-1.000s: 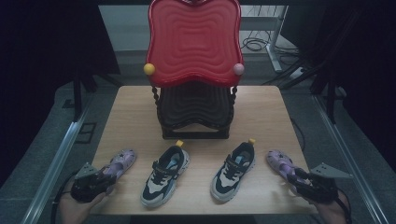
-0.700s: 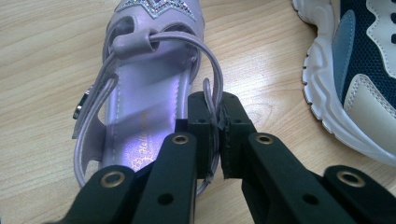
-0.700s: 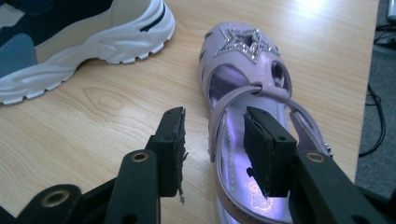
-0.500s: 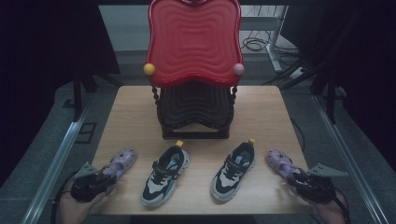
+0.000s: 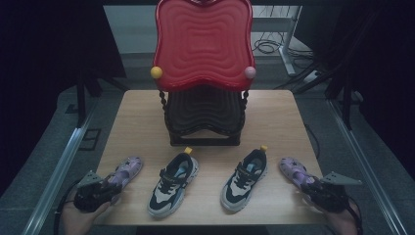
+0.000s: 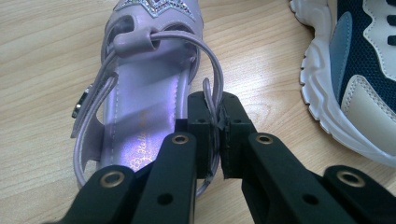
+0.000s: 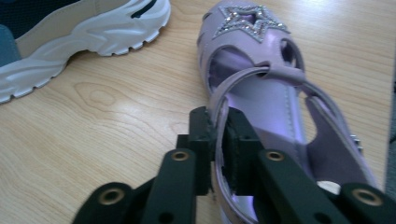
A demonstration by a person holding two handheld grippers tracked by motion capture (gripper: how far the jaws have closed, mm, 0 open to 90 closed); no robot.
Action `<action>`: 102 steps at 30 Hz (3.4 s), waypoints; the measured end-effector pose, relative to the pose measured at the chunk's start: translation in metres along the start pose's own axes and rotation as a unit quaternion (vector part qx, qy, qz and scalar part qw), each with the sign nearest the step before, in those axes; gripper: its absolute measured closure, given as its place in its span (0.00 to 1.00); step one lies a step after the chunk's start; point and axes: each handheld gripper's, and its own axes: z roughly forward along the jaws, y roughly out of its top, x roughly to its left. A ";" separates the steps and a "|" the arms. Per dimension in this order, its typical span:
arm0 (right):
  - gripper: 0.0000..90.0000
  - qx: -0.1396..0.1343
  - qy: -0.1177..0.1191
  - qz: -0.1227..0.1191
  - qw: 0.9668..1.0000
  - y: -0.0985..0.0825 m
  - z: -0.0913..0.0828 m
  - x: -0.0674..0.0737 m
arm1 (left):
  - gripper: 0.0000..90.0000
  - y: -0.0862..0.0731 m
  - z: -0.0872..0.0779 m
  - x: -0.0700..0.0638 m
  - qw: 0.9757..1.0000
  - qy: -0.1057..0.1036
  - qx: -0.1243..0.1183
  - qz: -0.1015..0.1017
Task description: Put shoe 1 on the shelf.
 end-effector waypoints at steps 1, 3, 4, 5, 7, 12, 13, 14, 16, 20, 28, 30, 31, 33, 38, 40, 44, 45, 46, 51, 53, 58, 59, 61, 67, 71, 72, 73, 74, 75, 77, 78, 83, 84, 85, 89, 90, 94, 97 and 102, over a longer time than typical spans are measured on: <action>0.94 -0.001 0.001 -0.002 1.000 0.000 0.001 0.000 | 0.95 0.000 0.000 0.000 1.000 -0.001 -0.002 -0.003; 0.94 -0.002 0.001 -0.002 1.000 0.000 0.001 0.000 | 0.95 -0.001 0.000 0.001 1.000 -0.001 -0.003 -0.003; 0.95 -0.002 0.001 0.000 1.000 0.000 0.000 0.000 | 0.95 -0.001 0.000 0.000 1.000 -0.002 -0.003 -0.004; 0.95 -0.003 0.000 0.000 1.000 0.000 0.000 -0.001 | 0.95 -0.001 0.000 0.001 1.000 -0.002 -0.003 -0.005; 0.95 -0.004 0.002 0.003 1.000 0.000 0.000 -0.001 | 0.95 -0.001 0.000 0.001 1.000 -0.001 -0.004 -0.006; 0.95 -0.019 0.003 0.020 1.000 -0.002 -0.002 -0.004 | 0.96 0.000 -0.003 0.000 1.000 0.008 -0.008 -0.010; 0.95 -0.019 0.003 0.020 1.000 -0.002 -0.002 -0.004 | 0.96 0.000 -0.004 0.001 1.000 0.008 -0.011 -0.012; 0.95 -0.023 0.002 0.021 1.000 -0.001 -0.003 -0.005 | 0.96 0.001 -0.005 0.002 1.000 0.008 -0.015 -0.015; 0.95 -0.024 0.002 0.023 0.999 -0.001 -0.003 -0.005 | 0.97 0.001 -0.007 0.004 1.000 0.005 -0.021 -0.020; 0.95 -0.033 0.001 0.030 0.999 0.000 -0.005 -0.005 | 0.97 0.004 -0.014 0.007 0.999 0.006 -0.039 -0.031; 0.95 -0.064 0.001 0.055 0.996 0.001 -0.014 -0.007 | 0.96 0.010 -0.025 0.003 0.997 -0.002 -0.068 -0.031; 0.95 -0.075 0.001 0.060 0.995 0.002 -0.017 -0.007 | 0.96 0.011 -0.026 0.003 0.997 -0.004 -0.071 -0.032; 0.95 -0.075 0.001 0.060 0.995 0.002 -0.017 -0.007 | 0.96 0.012 -0.027 0.002 0.997 -0.006 -0.076 -0.033; 0.95 -0.084 0.001 0.063 0.994 0.003 -0.020 -0.007 | 0.96 0.014 -0.028 0.002 0.996 -0.010 -0.083 -0.034; 0.95 -0.109 0.006 0.071 0.991 0.006 -0.025 -0.006 | 0.96 0.019 -0.031 0.001 0.993 -0.024 -0.106 -0.044; 0.95 -0.112 0.004 0.074 0.991 0.007 -0.025 -0.005 | 0.96 0.021 -0.031 0.001 0.993 -0.025 -0.109 -0.043; 0.95 -0.122 0.001 0.075 0.990 0.013 -0.026 -0.002 | 0.96 0.026 -0.031 -0.003 0.992 -0.028 -0.119 -0.043; 0.95 -0.127 0.003 0.075 0.989 0.016 -0.026 -0.001 | 0.96 0.027 -0.031 -0.003 0.991 -0.029 -0.120 -0.042; 0.95 -0.127 0.003 0.075 0.989 0.016 -0.026 -0.001 | 0.96 0.029 -0.031 -0.004 0.991 -0.032 -0.121 -0.042; 0.95 -0.142 0.006 0.081 0.986 0.021 -0.026 0.004 | 0.96 0.035 -0.031 -0.009 0.991 -0.038 -0.126 -0.037; 0.95 -0.143 0.008 0.083 0.986 0.021 -0.025 0.005 | 0.96 0.037 -0.030 -0.011 0.990 -0.040 -0.128 -0.036; 0.94 -0.151 0.009 0.082 0.985 0.026 -0.026 0.012 | 0.96 0.044 -0.031 -0.014 0.989 -0.049 -0.139 -0.026; 0.94 -0.151 0.009 0.082 0.985 0.026 -0.026 0.012 | 0.96 0.044 -0.031 -0.014 0.989 -0.049 -0.139 -0.026; 0.94 -0.158 0.009 0.079 0.984 0.030 -0.029 0.017 | 0.96 0.047 -0.031 -0.014 0.988 -0.053 -0.146 -0.025; 0.94 -0.167 0.011 0.077 0.983 0.033 -0.032 0.023 | 0.96 0.052 -0.030 -0.014 0.986 -0.060 -0.154 -0.023; 0.94 -0.168 0.013 0.076 0.983 0.034 -0.033 0.024 | 0.96 0.056 -0.031 -0.016 0.985 -0.065 -0.162 -0.021; 0.94 -0.172 0.014 0.075 0.982 0.036 -0.033 0.025 | 0.96 0.057 -0.031 -0.016 0.984 -0.066 -0.163 -0.020; 0.94 -0.172 0.014 0.075 0.982 0.036 -0.033 0.025 | 0.96 0.058 -0.032 -0.016 0.984 -0.067 -0.166 -0.020; 0.94 -0.176 0.018 0.075 0.981 0.037 -0.033 0.027 | 0.96 0.058 -0.033 -0.017 0.983 -0.067 -0.168 -0.020; 0.94 -0.176 0.018 0.075 0.981 0.037 -0.033 0.027 | 0.96 0.059 -0.034 -0.018 0.983 -0.068 -0.170 -0.019; 0.94 -0.178 0.022 0.074 0.981 0.039 -0.034 0.028 | 0.96 0.060 -0.035 -0.019 0.982 -0.070 -0.173 -0.019; 0.94 -0.180 0.023 0.074 0.981 0.040 -0.033 0.029 | 0.96 0.060 -0.036 -0.019 0.982 -0.071 -0.174 -0.018; 0.94 -0.185 0.029 0.066 0.980 0.046 -0.033 0.033 | 0.96 0.063 -0.036 -0.021 0.981 -0.073 -0.176 -0.015; 0.94 -0.184 0.031 0.065 0.980 0.047 -0.033 0.034 | 0.96 0.063 -0.036 -0.022 0.981 -0.074 -0.176 -0.015; 0.94 -0.185 0.032 0.064 0.980 0.048 -0.032 0.035 | 0.96 0.063 -0.036 -0.022 0.981 -0.074 -0.176 -0.014; 0.94 -0.187 0.040 0.058 0.980 0.053 -0.031 0.038 | 0.95 0.066 -0.036 -0.024 0.981 -0.076 -0.178 -0.010; 0.94 -0.188 0.040 0.055 0.980 0.054 -0.031 0.038 | 0.95 0.067 -0.036 -0.025 0.981 -0.077 -0.178 -0.010; 0.94 -0.193 0.047 0.051 0.979 0.059 -0.031 0.042 | 0.95 0.071 -0.034 -0.028 0.980 -0.082 -0.179 -0.006; 0.94 -0.195 0.050 0.049 0.978 0.060 -0.031 0.043 | 0.95 0.072 -0.033 -0.030 0.980 -0.084 -0.179 -0.005; 0.94 -0.201 0.057 0.044 0.977 0.066 -0.029 0.046 | 0.95 0.077 -0.031 -0.034 0.980 -0.090 -0.180 -0.001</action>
